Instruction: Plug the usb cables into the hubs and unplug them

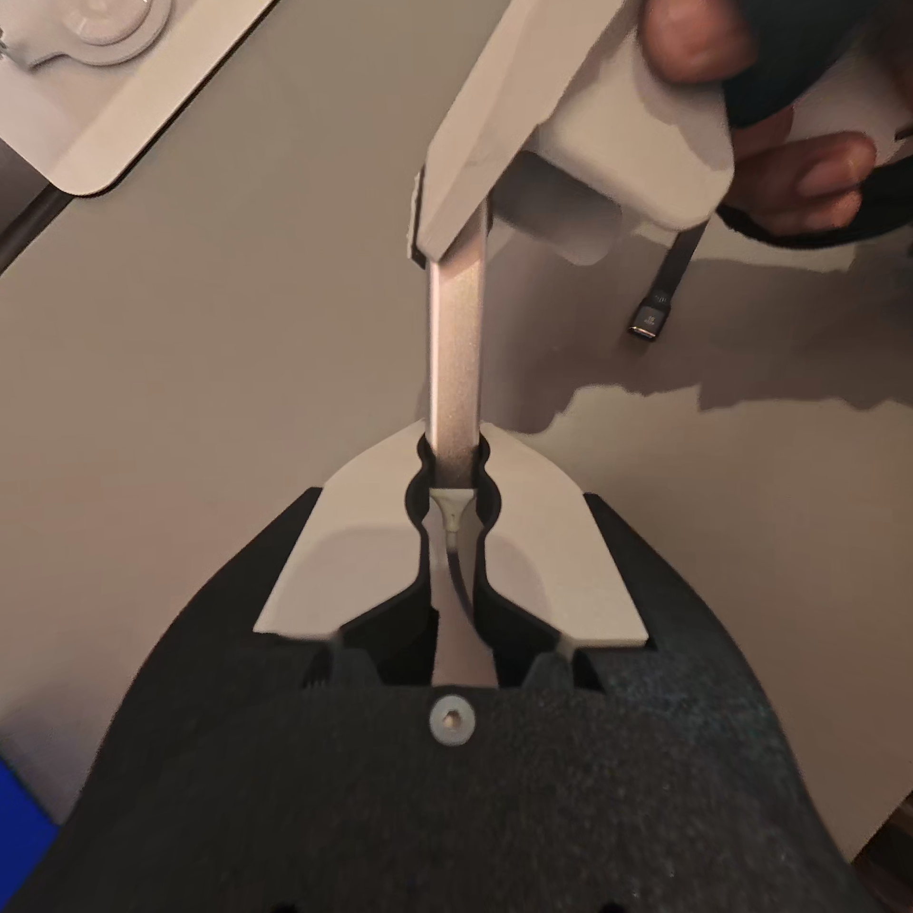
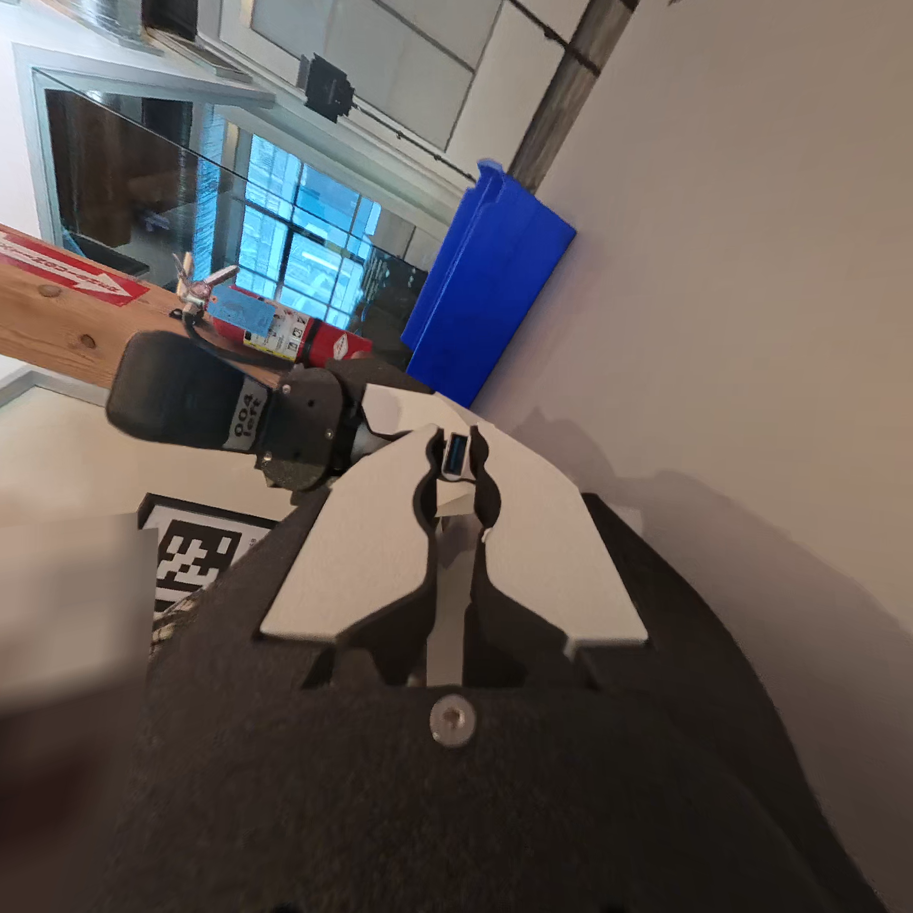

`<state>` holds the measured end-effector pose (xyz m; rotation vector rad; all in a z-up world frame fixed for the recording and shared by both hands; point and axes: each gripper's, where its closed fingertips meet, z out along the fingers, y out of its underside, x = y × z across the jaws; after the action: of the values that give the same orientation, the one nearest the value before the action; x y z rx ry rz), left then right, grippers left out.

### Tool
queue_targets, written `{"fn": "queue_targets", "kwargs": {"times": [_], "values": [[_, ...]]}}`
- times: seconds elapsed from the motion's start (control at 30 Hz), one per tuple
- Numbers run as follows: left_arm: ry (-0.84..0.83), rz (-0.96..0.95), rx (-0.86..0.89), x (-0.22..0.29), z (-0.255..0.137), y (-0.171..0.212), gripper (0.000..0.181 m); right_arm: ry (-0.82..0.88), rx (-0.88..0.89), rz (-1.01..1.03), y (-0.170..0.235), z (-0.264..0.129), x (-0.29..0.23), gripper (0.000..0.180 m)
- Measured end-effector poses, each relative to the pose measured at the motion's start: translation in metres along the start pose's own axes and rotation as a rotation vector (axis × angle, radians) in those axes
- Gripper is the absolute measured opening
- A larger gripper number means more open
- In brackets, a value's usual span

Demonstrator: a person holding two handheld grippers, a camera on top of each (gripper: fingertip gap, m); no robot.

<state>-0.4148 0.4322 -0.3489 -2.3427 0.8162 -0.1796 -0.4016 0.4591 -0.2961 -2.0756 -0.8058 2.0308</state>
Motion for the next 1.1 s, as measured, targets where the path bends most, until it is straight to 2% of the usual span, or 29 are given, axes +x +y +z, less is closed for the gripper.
{"fn": "queue_targets", "kwargs": {"times": [0.1,0.2,0.23,0.37,0.47,0.67,0.8,0.87,0.97,1.03,1.1], "values": [[0.143,-0.016,0.038,0.016,-0.009,0.001,0.015,-0.054,-0.118,0.034,0.007,0.001,-0.003,0.007],[0.431,-0.119,0.083,0.036,-0.029,0.002,0.042,-0.089,-0.271,0.004,0.013,-0.001,-0.007,0.007],[0.54,-0.17,0.105,0.04,-0.038,0.0,0.046,-0.11,-0.318,-0.005,0.014,-0.001,-0.009,0.007],[0.961,-0.454,0.202,0.043,-0.064,-0.018,0.039,-0.224,-0.442,-0.091,0.012,0.001,-0.024,0.007],[1.11,-0.56,0.226,0.04,-0.062,-0.021,0.031,-0.27,-0.49,-0.137,0.01,0.009,-0.032,0.007],[1.225,-0.6,0.233,0.044,-0.057,-0.018,0.01,-0.277,-0.542,-0.171,0.009,0.022,-0.035,0.007],[1.205,-0.617,0.293,0.037,-0.055,-0.02,0.009,-0.255,-0.533,-0.208,0.003,0.026,-0.033,0.007],[1.206,-0.635,0.356,0.031,-0.058,-0.024,0.007,-0.261,-0.465,-0.26,-0.007,0.028,-0.036,0.01],[1.181,-0.655,0.454,0.022,-0.064,-0.028,0.007,-0.213,-0.266,-0.28,-0.032,0.022,-0.036,0.03],[1.151,-0.669,0.509,0.017,-0.067,-0.031,0.007,-0.19,-0.108,-0.24,-0.043,0.015,-0.034,0.04],[1.127,-0.698,0.558,0.015,-0.067,-0.034,0.007,-0.191,-0.002,-0.16,-0.044,0.011,-0.033,0.041]]}}
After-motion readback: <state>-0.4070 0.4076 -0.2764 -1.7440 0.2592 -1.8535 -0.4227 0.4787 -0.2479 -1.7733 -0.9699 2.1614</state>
